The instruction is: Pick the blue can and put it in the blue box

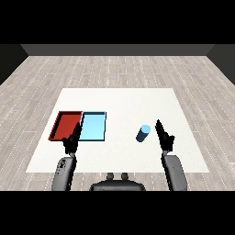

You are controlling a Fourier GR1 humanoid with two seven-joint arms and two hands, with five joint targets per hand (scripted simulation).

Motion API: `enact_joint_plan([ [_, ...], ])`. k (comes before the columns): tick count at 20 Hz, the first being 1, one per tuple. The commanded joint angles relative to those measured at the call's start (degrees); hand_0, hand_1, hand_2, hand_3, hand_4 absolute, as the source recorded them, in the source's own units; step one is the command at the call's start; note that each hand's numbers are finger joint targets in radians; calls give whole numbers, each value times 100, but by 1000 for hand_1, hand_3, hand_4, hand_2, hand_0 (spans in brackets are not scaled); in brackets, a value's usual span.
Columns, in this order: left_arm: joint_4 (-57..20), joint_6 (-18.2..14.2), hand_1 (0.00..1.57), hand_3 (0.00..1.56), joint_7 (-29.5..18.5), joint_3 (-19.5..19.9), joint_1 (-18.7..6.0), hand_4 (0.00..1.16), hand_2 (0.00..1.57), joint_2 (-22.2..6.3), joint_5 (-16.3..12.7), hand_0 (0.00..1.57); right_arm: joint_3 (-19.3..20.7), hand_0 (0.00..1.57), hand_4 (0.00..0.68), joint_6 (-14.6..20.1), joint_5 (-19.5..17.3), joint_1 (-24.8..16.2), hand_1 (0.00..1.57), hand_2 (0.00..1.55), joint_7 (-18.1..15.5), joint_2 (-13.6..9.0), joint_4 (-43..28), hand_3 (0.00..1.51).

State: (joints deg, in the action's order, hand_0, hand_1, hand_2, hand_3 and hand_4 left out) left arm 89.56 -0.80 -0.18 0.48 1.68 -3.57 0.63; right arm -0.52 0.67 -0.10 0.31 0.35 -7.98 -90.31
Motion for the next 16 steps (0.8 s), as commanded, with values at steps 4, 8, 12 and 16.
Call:
enact_joint_plan([
  [4, 58, 71, 0, 0, -51, 108, -146, 0, 0, -109, 116, 0, 130, 0, 0, -93, -103, 21, 0, 0, 16, 143, 60, 0],
  [8, 594, 325, 0, 0, -1010, 74, -479, 0, 0, 141, -370, 0, 45, 0, 0, -685, 680, 66, 0, 0, -910, 392, -357, 0],
  [12, 258, 851, 0, 0, -1802, 411, -150, 0, 0, -141, -702, 0, 77, 0, 0, -835, 686, 81, 0, 0, -1486, 491, 185, 0],
  [16, 168, 944, 0, 0, -1751, 519, -166, 0, 0, -148, -857, 0, 386, 0, 0, -1245, 1061, 139, 0, 0, -1311, 187, 112, 0],
])
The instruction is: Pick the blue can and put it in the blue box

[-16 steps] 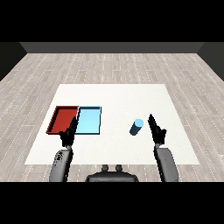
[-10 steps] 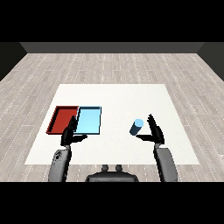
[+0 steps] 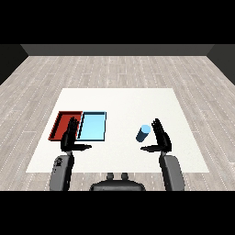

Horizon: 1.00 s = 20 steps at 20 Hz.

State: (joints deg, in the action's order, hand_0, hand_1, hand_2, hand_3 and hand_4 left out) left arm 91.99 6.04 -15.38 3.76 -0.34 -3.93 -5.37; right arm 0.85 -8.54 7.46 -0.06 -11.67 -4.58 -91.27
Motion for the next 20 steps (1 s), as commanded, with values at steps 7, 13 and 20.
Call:
enact_joint_plan([
  [7, -338, 99, 0, 0, -565, -43, 91, 0, 0, 146, 32, 0, 200, 0, 0, -124, 60, -36, 0, 0, -303, 66, 297, 0],
  [13, -190, -152, 0, 0, -305, -203, -94, 0, 0, 253, 213, 0, 457, 0, 0, 65, -9, 448, 0, 0, -393, 6, 968, 0],
  [20, 348, -128, 0, 0, 567, -44, -359, 0, 0, 129, -170, 0, 349, 0, 0, 252, 90, 579, 0, 0, -88, 243, 1054, 0],
])
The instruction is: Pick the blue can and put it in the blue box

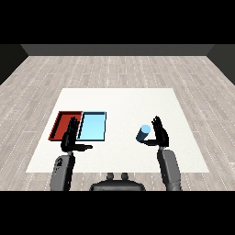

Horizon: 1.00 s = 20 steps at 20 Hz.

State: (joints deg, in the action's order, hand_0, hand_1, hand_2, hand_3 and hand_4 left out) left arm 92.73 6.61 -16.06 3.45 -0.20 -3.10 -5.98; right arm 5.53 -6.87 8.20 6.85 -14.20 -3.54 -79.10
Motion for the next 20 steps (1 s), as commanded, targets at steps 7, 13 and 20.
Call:
enact_joint_plan([
  [7, -431, 168, 0, 0, -246, 120, -143, 0, 0, -11, -150, 0, 202, 0, 0, -119, -26, 644, 0, 0, -651, -79, 1697, 0],
  [13, -552, 188, 0, 0, -359, 220, -185, 0, 0, -80, -164, 0, 322, 0, 0, -263, 319, 727, 0, 0, -394, -208, 1589, 0],
  [20, 90, 36, 0, 0, 263, 161, -198, 0, 0, -34, -287, 0, 350, 0, 0, -142, 276, 1142, 0, 0, -899, 40, 2775, 0],
])
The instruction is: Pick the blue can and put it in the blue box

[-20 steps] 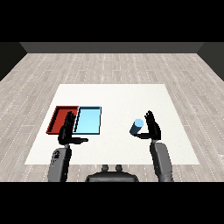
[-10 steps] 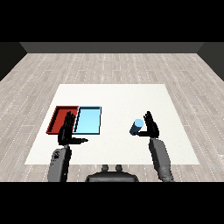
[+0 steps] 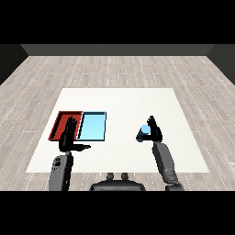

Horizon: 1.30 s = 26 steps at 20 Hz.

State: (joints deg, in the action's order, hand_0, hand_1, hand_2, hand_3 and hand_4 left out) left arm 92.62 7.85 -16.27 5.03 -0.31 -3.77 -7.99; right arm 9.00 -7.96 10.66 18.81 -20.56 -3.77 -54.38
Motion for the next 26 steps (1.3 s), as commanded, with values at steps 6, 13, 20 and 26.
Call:
enact_joint_plan([
  [6, 75, 74, 0, 0, -305, -71, 393, 0, 0, 80, 58, 0, -7, 0, 0, 165, -96, 678, 0, 0, -537, 115, 1196, 0],
  [13, 155, -124, 0, 0, 82, -62, 75, 0, 0, 105, 67, 0, 86, 1515, 599, 1224, -279, 620, 1515, 1503, -541, 243, 896, 1456],
  [20, 38, 51, 0, 0, -258, -14, 156, 0, 0, 1, 105, 0, -247, 1533, 597, 1185, -342, 568, 1533, 1487, 329, 54, 93, 1454],
  [26, -616, 70, 0, 0, -374, 61, -262, 0, 0, -89, 196, 0, -921, 1481, 619, 1496, -577, 78, 1481, 1472, 685, 254, -993, 1438],
])
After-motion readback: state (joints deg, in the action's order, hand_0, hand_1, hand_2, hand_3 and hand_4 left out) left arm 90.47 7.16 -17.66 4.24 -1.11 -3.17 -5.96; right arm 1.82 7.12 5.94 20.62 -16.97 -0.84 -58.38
